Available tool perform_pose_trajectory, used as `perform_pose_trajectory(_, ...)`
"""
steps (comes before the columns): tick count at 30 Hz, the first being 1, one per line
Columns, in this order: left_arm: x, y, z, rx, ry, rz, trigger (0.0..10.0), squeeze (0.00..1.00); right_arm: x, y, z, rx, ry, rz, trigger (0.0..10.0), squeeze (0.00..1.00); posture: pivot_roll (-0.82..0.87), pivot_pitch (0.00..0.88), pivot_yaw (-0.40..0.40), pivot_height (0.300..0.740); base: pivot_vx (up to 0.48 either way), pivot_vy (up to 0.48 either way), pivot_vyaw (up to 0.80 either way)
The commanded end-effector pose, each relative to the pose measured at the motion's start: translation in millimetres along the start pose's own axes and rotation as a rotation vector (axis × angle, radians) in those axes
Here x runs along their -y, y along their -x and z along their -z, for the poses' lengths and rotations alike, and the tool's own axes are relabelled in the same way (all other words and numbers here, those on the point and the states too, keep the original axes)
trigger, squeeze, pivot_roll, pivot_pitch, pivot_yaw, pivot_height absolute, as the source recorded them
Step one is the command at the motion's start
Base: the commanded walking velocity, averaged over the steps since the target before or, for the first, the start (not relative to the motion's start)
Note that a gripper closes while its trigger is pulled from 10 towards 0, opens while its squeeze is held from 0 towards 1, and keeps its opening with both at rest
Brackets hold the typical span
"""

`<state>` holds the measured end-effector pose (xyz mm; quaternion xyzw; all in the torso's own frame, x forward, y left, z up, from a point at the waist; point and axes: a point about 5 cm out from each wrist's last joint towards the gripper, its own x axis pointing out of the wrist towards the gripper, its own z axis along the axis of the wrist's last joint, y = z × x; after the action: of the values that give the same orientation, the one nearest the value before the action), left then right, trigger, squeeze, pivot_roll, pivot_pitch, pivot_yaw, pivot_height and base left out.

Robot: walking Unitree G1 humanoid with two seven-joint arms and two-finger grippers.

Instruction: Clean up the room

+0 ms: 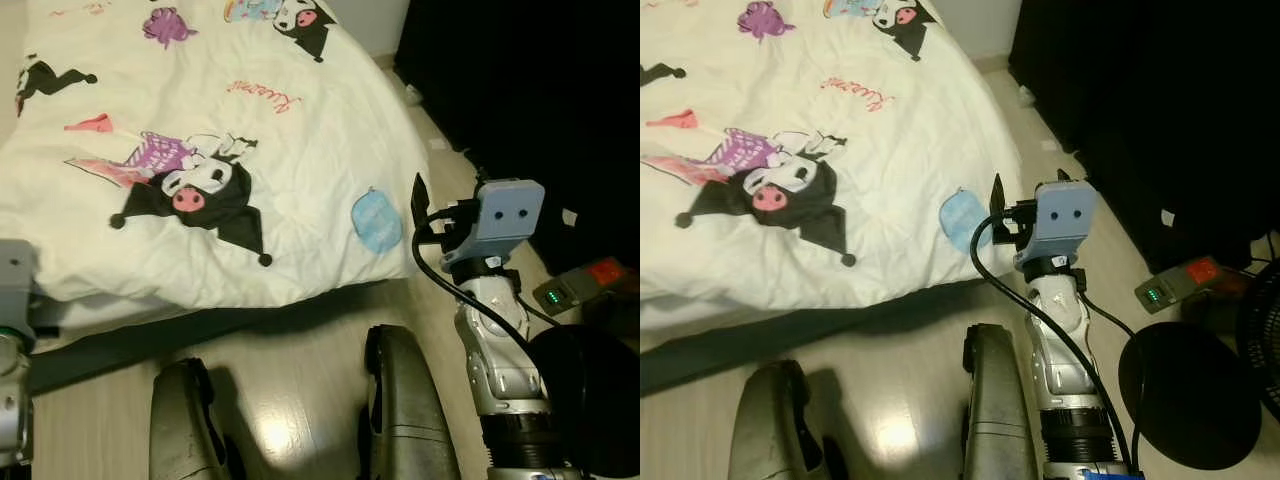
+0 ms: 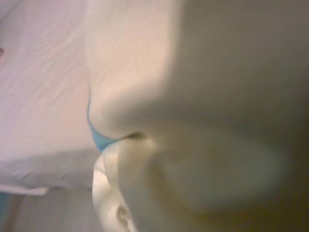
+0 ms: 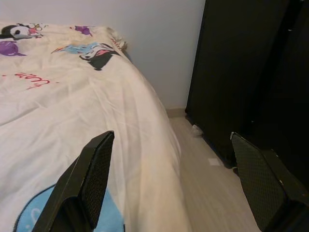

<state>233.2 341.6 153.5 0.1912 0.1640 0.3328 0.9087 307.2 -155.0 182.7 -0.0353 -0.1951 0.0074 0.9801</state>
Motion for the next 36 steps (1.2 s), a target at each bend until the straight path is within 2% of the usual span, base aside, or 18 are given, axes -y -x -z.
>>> perform_pose_trajectory(1,-11.9,2.2,11.4,-0.007,0.025,-0.005,10.0,1.00,-0.5,3.0,4.8,-0.014,-0.007,-0.003,10.0,0.00,0.00,0.200,0.044,0.500,0.000,0.000,0.00)
perform_pose_trajectory(5,-9.1,6.8,13.8,-0.011,0.016,0.017,10.0,1.00,-0.6,2.9,4.4,-0.013,-0.007,-0.004,10.0,0.00,0.00,0.200,0.047,0.500,0.000,0.000,0.00)
perform_pose_trajectory(10,-16.5,10.6,30.2,-0.049,-0.025,0.007,10.0,1.00,-1.4,3.4,4.5,-0.013,-0.010,0.000,10.0,0.00,0.01,0.203,0.055,0.500,0.000,0.000,0.00)
perform_pose_trajectory(11,-16.9,11.5,39.6,-0.068,-0.051,0.059,10.0,1.00,-2.0,4.1,4.9,-0.014,-0.012,0.001,10.0,0.00,0.02,0.205,0.060,0.500,0.000,0.000,0.00)
perform_pose_trajectory(12,-14.2,12.7,52.0,-0.105,-0.077,0.168,10.0,1.00,-2.7,4.9,5.7,-0.016,-0.015,0.002,10.0,0.00,0.03,0.209,0.064,0.500,0.000,0.000,0.00)
perform_pose_trajectory(13,-14.2,12.7,52.0,-0.105,-0.077,0.168,10.0,1.00,-2.7,4.9,5.7,-0.016,-0.015,0.002,10.0,0.00,0.03,0.209,0.064,0.500,0.000,0.000,0.00)
perform_pose_trajectory(14,-18.2,11.6,67.4,-0.130,-0.135,0.258,10.0,0.00,-3.3,5.6,6.7,-0.019,-0.019,0.004,10.0,0.00,0.03,0.209,0.064,0.500,0.000,0.000,0.00)
perform_pose_trajectory(15,-23.9,10.8,79.9,-0.169,-0.144,0.326,10.0,0.00,-3.9,6.0,7.4,-0.021,-0.022,0.005,10.0,0.00,0.03,0.210,0.064,0.500,0.000,0.000,0.00)
perform_pose_trajectory(17,-39.8,7.3,93.4,-0.196,-0.169,0.372,10.0,0.00,-5.0,5.9,7.9,-0.023,-0.026,0.005,10.0,0.00,0.04,0.211,0.061,0.500,0.000,0.000,0.00)
perform_pose_trajectory(21,-49.4,5.5,97.0,-0.199,-0.179,0.403,10.0,0.00,-5.6,5.3,8.0,-0.023,-0.028,0.002,10.0,0.00,0.04,0.212,0.060,0.500,0.000,0.000,0.00)
perform_pose_trajectory(22,-54.2,6.1,97.0,-0.207,-0.137,0.475,10.0,0.00,-5.5,4.4,8.1,-0.023,-0.028,0.001,10.0,0.00,0.04,0.212,0.052,0.500,0.000,0.000,0.00)
perform_pose_trajectory(23,-55.3,6.6,97.0,-0.213,-0.120,0.501,10.0,0.00,-5.5,4.2,8.1,-0.023,-0.028,0.001,10.0,0.00,0.04,0.212,0.052,0.500,0.000,0.000,0.00)
perform_pose_trajectory(24,-57.3,8.4,94.2,-0.213,-0.083,0.564,10.0,0.00,-5.3,3.8,8.0,-0.022,-0.028,-0.001,10.0,0.00,0.04,0.212,0.050,0.500,0.000,0.000,0.00)
perform_pose_trajectory(26,-59.4,10.3,89.9,-0.201,-0.060,0.621,10.0,0.00,-5.2,3.5,7.8,-0.021,-0.027,-0.003,10.0,0.00,0.04,0.212,0.049,0.500,0.000,0.000,0.00)
perform_pose_trajectory(27,-63.0,12.3,85.2,-0.190,-0.071,0.672,10.0,0.00,-5.1,3.3,7.6,-0.020,-0.027,-0.005,10.0,0.00,0.04,0.212,0.048,0.500,0.000,0.000,0.00)
perform_pose_trajectory(30,-72.2,12.0,74.1,-0.162,-0.108,0.712,10.0,0.00,-4.5,3.1,7.3,-0.019,-0.026,-0.006,10.0,0.00,0.04,0.211,0.046,0.500,0.000,0.000,0.00)
perform_pose_trajectory(32,-85.7,3.0,52.9,-0.071,-0.201,0.638,10.0,0.00,-3.3,3.1,7.1,-0.018,-0.026,-0.007,10.0,0.00,0.05,0.212,0.042,0.500,0.000,0.000,0.00)
perform_pose_trajectory(36,-94.3,-5.0,42.4,-0.011,-0.242,0.599,10.0,0.00,-2.8,3.1,7.1,-0.017,-0.027,-0.007,10.0,0.00,0.05,0.211,0.041,0.500,0.000,0.000,0.00)
